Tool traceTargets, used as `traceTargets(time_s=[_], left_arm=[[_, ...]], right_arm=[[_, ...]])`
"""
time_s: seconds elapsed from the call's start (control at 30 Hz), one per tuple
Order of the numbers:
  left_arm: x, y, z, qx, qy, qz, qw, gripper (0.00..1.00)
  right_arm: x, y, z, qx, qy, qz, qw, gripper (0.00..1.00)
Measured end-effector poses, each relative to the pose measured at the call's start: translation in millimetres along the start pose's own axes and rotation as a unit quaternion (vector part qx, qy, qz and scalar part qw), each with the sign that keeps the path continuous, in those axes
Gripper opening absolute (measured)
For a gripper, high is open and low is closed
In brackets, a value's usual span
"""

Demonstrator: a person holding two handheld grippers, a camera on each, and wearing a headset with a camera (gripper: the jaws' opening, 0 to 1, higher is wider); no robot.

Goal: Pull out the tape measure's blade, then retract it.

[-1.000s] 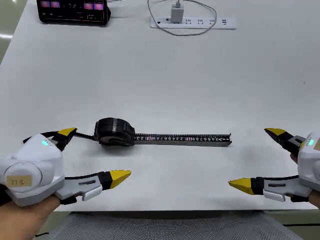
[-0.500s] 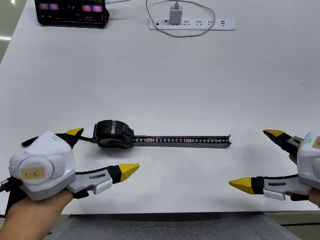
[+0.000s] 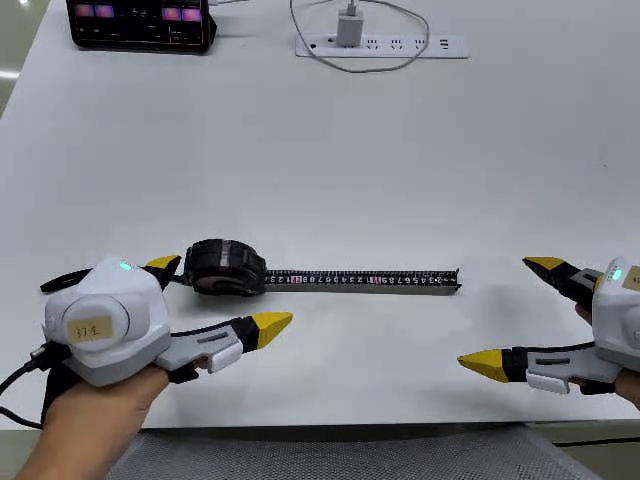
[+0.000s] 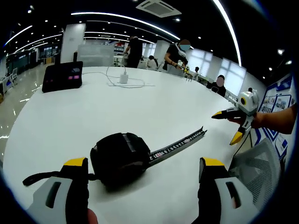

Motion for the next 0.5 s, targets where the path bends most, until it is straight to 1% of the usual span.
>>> traceTargets(time_s=[0.07,0.13,0.2,0.3,0.5], left_arm=[[-1.2,-0.6,0.2,0.007,-0.001,0.0,1.0,0.96],[-2.7,-0.9,1.2,0.009,0.0,-0.005,0.9999,0.96],[-3.1,-2.7,1.5,0.016,-0.002,-0.003,0.9999,0.96],[-3.3,-2.0,2.1,0.014,-0.002,-0.006,0.9999,0.96],[-4.8,-0.8,2.7,0.023,-0.005,-0.014,0.9996,0.95]], right_arm=[[0.1,-0.6,-0.8,0.0,-0.001,0.0,1.0,0.95],[0.0,-0.7,-1.6,0.001,-0.002,-0.001,1.0,0.95],[-0.3,-0.6,-2.0,0.0,-0.003,-0.001,1.0,0.95],[-0.9,-0.6,-2.4,0.0,-0.004,-0.001,1.0,0.95],[-1.9,-0.6,-2.5,-0.002,-0.001,-0.003,1.0,0.94]])
Point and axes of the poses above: the centre of the closed fingertips' face, and the gripper's own axes: x roughly backward along the fingers, y roughly to its left, z roughly out of its underside, the point moved 3 cm from there along x, roughly backward along the fingers, and after that the axes turned 3 degrees about y, right-handed, at the moved point
